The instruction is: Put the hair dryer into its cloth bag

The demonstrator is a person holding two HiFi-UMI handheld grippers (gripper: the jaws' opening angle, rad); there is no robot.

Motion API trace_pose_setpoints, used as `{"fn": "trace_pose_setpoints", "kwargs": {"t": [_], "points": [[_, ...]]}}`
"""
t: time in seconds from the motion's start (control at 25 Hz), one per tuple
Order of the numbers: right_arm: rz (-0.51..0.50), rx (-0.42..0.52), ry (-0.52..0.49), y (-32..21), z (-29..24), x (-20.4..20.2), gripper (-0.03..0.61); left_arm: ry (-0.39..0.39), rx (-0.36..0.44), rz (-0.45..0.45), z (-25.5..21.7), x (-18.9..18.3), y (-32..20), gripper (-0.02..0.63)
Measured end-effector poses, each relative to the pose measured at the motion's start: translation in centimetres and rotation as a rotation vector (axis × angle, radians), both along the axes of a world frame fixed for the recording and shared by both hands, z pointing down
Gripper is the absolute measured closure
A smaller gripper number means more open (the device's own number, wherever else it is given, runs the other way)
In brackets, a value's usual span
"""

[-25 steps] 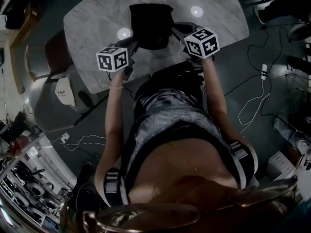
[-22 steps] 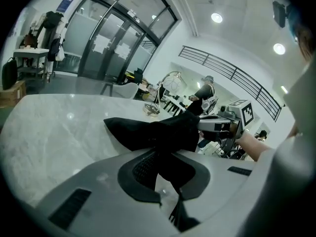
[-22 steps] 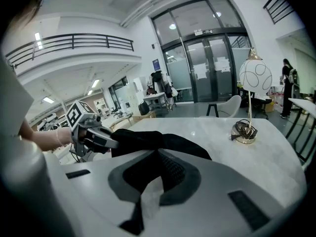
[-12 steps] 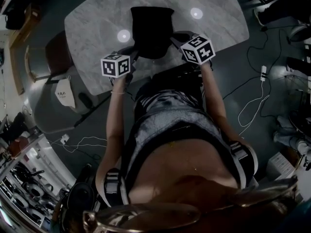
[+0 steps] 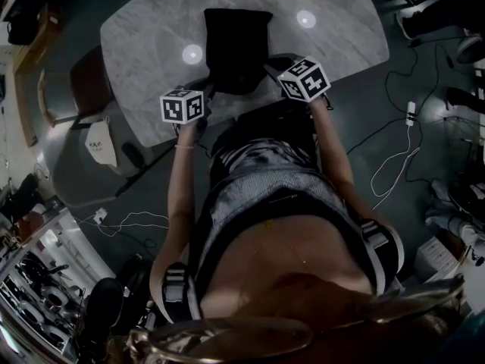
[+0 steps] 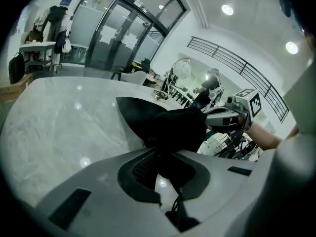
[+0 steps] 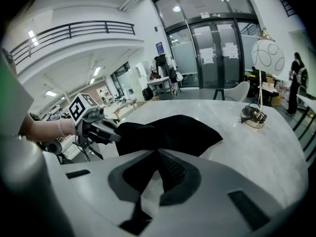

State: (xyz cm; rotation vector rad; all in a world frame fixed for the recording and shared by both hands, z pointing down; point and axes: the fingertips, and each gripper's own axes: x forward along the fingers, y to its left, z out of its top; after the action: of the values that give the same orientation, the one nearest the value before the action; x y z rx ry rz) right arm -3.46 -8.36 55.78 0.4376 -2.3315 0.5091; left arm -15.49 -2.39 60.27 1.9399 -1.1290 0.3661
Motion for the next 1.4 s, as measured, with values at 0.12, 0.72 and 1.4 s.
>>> {"fn": "trace_pose_setpoints", "kwargs": {"t": [0.12,0.72,1.4], "points": [[-0.021,0.005,0.04,0.5,0.8,0.3,0.511,-0.029,-0.01,0.008,0.6,0.1,0.5,0.6],[-0.131,-0.032,0.194,3.3,5.4,0.4,0.509,-0.13,-0.103,0.051,4.8,-0.5,2.8,0.6],[-0.228,-0.158,0.342,4.9,11.7,0.4,0.509,-0.213,-0.174,0.048,8.8,-1.3,3.4,0.6]]}}
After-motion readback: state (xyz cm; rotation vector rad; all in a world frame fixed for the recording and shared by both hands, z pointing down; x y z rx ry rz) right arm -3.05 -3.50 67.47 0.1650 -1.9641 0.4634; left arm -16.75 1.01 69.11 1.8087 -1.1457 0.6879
